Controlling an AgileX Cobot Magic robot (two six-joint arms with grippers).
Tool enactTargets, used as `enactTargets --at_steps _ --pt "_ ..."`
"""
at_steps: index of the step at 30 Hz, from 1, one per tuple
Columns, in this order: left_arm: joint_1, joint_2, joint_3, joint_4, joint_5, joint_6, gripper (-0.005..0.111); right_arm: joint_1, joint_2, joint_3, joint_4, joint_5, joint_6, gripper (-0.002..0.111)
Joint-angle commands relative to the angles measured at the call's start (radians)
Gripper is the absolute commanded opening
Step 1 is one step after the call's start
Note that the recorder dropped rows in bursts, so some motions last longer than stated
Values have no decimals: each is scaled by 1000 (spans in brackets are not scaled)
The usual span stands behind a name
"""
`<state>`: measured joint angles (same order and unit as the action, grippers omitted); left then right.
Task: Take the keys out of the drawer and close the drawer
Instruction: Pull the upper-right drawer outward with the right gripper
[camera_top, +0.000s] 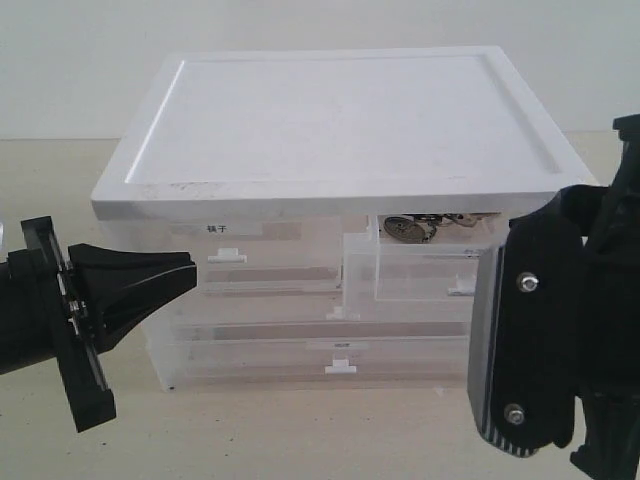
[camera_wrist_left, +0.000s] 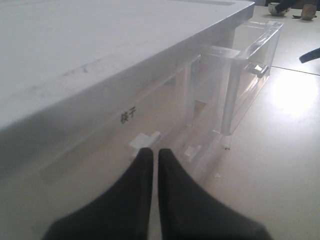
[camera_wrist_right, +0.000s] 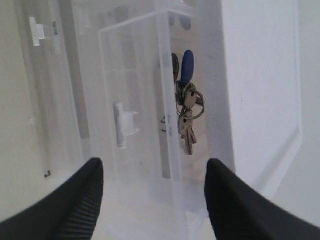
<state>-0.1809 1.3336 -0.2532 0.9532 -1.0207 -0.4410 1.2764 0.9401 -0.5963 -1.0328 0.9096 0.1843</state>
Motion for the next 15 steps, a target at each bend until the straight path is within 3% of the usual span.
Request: enactTargets --at_steps 1,5,15 --pt "-6 4 3 4 1 1 5 -1 -1 20 -24 -8 16 54" --pt "-6 4 3 8 3 -3 5 -15 -1 29 -40 -13 46 54" --pt "-6 4 3 14 3 -11 5 -224 1 29 12 -249 44 54"
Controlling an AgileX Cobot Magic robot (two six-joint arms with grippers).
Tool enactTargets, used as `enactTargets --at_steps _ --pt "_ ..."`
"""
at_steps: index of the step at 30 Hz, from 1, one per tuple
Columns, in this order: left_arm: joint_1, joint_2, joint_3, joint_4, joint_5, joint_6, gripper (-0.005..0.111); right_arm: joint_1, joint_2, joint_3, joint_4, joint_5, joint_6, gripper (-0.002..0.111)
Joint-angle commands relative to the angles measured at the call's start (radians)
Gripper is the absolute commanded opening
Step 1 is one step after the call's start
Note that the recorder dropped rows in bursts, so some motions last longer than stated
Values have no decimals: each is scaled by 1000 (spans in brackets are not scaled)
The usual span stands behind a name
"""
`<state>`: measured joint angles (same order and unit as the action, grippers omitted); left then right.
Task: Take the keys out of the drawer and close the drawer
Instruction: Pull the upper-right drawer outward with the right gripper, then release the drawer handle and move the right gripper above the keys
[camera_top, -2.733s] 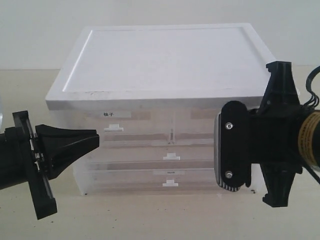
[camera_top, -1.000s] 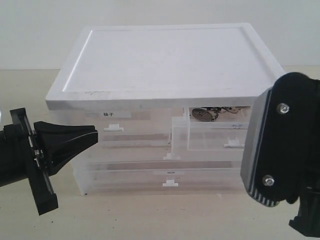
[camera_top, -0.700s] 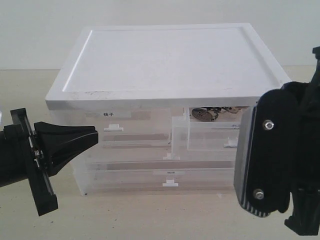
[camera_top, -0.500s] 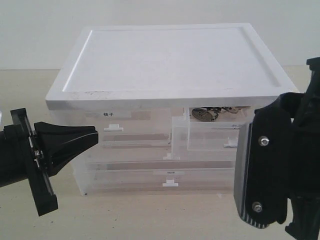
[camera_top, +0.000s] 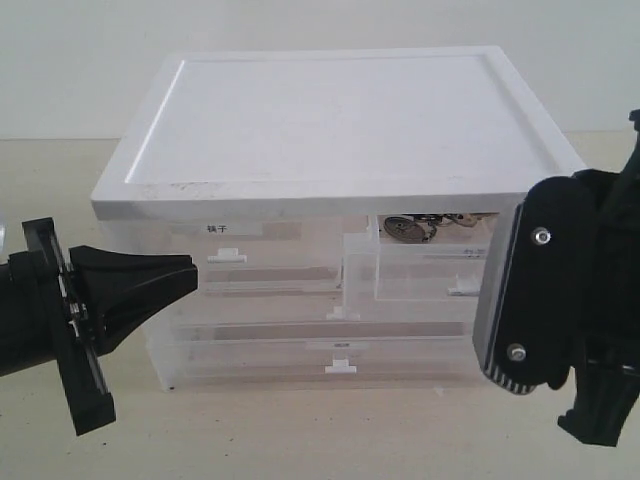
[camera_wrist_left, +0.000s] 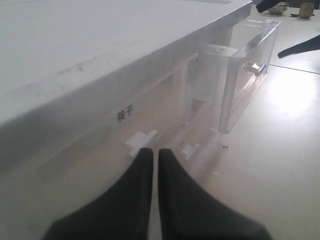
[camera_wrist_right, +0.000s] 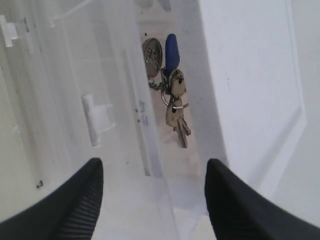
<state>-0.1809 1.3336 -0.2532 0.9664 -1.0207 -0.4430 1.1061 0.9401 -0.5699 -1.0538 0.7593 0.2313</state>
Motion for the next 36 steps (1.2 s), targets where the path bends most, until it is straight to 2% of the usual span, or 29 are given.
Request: enactTargets --at_steps 1,10,13,23,24,36 --pt "-6 4 3 1 3 -9 5 -65 2 2 49 -114 -9 54" --pt "-6 4 3 1 3 -9 5 -79 121 2 103 -127 -60 54" --pt "-6 4 3 3 4 -8 5 -79 131 2 104 -129 -61 50" --pt "-6 4 3 9 4 -10 5 -76 127 2 104 -101 -132 2" --pt "-6 4 3 9 5 -10 5 -66 127 2 106 -83 -168 0" --pt "-6 4 3 9 25 -10 5 80 113 -2 156 49 -223 0"
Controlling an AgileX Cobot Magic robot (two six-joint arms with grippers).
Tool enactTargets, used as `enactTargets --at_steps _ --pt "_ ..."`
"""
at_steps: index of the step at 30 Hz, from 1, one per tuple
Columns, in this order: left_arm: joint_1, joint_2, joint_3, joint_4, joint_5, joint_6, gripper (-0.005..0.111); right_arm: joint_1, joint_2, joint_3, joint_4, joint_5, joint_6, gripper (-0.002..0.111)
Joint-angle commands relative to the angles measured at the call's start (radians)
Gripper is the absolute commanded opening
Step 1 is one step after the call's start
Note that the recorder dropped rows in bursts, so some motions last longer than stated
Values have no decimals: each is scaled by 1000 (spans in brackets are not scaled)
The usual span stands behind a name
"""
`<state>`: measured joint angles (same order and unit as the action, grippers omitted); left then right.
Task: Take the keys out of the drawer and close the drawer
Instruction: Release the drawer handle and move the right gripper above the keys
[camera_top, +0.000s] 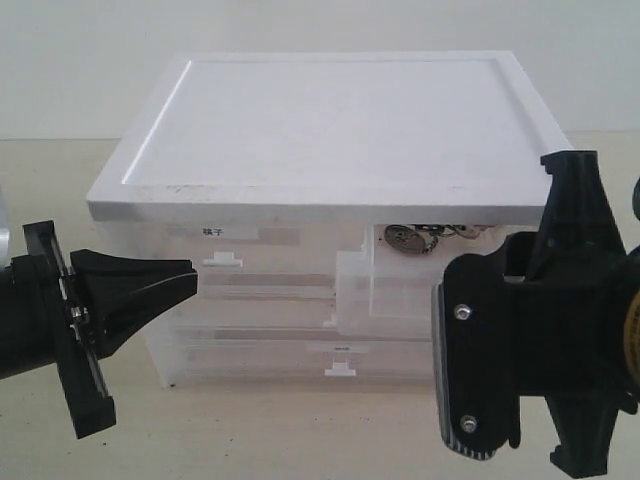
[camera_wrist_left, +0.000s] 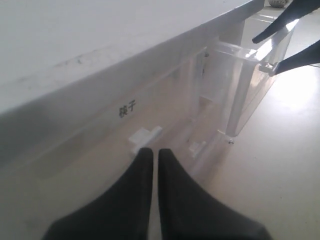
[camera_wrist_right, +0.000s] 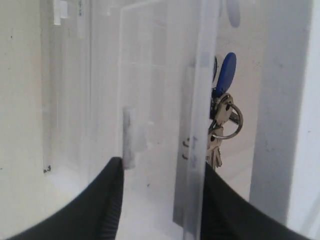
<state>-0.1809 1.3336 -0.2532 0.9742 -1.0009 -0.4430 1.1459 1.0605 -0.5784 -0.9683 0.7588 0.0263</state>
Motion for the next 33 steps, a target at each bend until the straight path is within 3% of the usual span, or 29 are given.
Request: enactTargets --at_steps 1,11,14,21,27,33 --pt "-6 4 3 2 5 -10 5 46 -21 7 70 52 -18 0" --pt "-6 63 3 -29 -5 18 5 52 -317 7 279 -7 -77 0" --pt "-6 93 3 -33 -54 32 5 52 -316 9 385 43 -202 0" --pt "-6 133 3 -43 -83 51 5 52 -281 9 433 47 -255 0" --pt "-6 144 1 -43 -105 55 5 52 -281 9 632 100 -417 0" --pt "-6 144 -1 -43 -105 58 5 52 -281 9 641 112 -447 0"
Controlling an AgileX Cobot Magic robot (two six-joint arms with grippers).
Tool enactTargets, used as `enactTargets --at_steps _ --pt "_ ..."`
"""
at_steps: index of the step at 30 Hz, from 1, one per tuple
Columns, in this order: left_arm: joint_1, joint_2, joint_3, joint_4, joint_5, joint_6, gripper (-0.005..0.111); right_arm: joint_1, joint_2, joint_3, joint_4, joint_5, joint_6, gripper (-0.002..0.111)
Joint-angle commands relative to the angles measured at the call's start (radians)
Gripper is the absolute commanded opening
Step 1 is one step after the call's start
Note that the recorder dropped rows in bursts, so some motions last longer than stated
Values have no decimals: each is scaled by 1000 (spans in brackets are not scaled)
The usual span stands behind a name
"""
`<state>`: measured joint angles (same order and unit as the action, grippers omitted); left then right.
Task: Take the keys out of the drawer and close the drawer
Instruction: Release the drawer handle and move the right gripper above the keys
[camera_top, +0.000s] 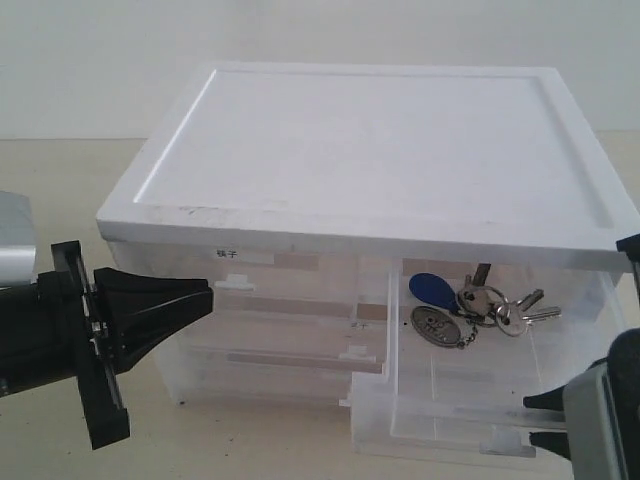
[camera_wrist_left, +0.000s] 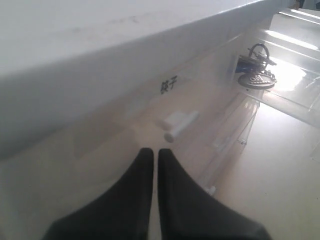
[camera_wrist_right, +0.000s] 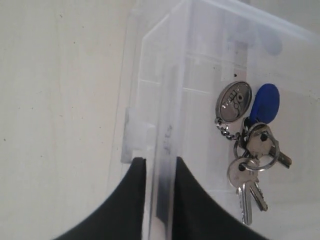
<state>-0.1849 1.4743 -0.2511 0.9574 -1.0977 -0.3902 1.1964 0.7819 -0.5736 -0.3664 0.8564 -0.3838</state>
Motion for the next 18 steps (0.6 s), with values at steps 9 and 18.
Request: enactTargets --at_steps 9,18 --pt "-2 4 -3 -34 -8 16 5 2 -2 4 35 -19 -40 20" --pt "-2 4 -3 -34 -8 16 5 2 -5 -2 35 -46 -14 53"
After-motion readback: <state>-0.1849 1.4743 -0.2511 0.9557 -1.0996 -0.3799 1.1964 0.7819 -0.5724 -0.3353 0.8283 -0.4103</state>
